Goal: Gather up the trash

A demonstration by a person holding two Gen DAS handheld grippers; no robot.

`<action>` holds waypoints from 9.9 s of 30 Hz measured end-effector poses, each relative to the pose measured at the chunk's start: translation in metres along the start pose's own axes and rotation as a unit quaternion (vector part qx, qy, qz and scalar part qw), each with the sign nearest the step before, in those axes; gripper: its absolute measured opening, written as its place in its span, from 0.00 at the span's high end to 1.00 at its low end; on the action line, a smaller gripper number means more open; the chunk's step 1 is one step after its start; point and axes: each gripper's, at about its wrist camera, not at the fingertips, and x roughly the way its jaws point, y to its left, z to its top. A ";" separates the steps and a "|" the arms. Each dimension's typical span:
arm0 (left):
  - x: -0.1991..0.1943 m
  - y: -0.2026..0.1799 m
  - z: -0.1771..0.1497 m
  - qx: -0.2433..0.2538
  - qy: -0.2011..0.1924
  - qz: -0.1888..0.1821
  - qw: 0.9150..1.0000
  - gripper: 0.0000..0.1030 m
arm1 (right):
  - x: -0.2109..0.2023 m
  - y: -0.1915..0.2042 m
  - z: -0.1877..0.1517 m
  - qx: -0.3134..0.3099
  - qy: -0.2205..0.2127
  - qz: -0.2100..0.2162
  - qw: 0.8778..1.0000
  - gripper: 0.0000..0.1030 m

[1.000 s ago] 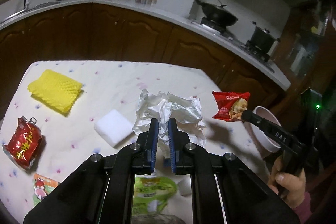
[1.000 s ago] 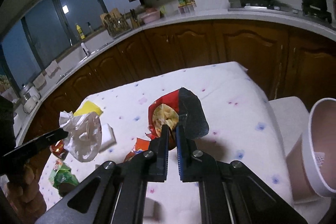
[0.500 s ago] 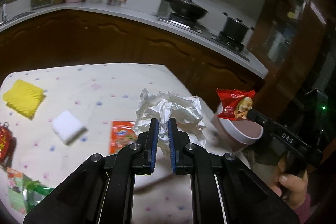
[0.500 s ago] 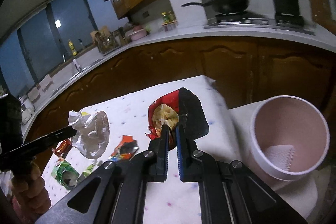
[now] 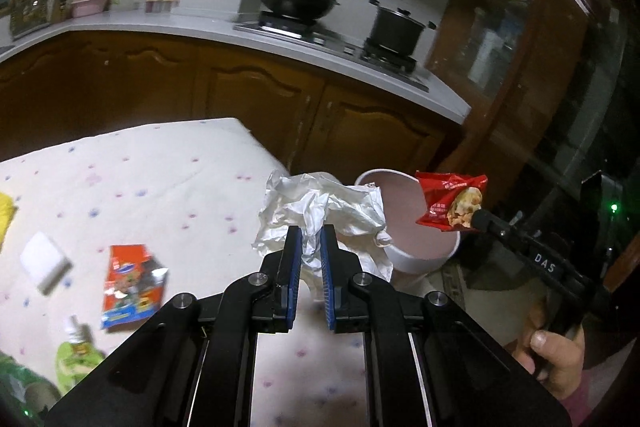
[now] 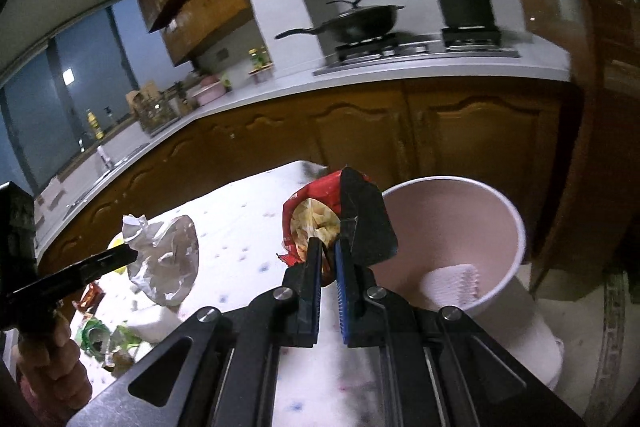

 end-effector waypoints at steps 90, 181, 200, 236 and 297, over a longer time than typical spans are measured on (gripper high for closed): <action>-0.074 0.090 -0.062 -0.092 -0.026 0.104 0.990 0.17 | 0.013 0.059 -0.039 0.026 0.026 0.102 0.994 0.07; 0.028 0.230 -0.023 -0.003 0.185 0.229 0.956 0.18 | 0.124 0.155 -0.029 -0.008 0.136 0.168 0.976 0.99; 0.010 0.222 -0.018 -0.012 0.155 0.219 0.963 0.90 | 0.101 0.142 -0.025 0.003 0.108 0.177 0.978 0.99; 0.030 -0.044 0.011 0.071 0.053 -0.040 0.995 0.92 | 0.002 -0.037 -0.012 0.083 0.030 0.045 0.995 0.99; 0.010 -0.010 -0.038 0.005 0.051 -0.009 0.999 0.29 | 0.020 -0.043 -0.017 0.108 0.035 0.085 0.990 0.30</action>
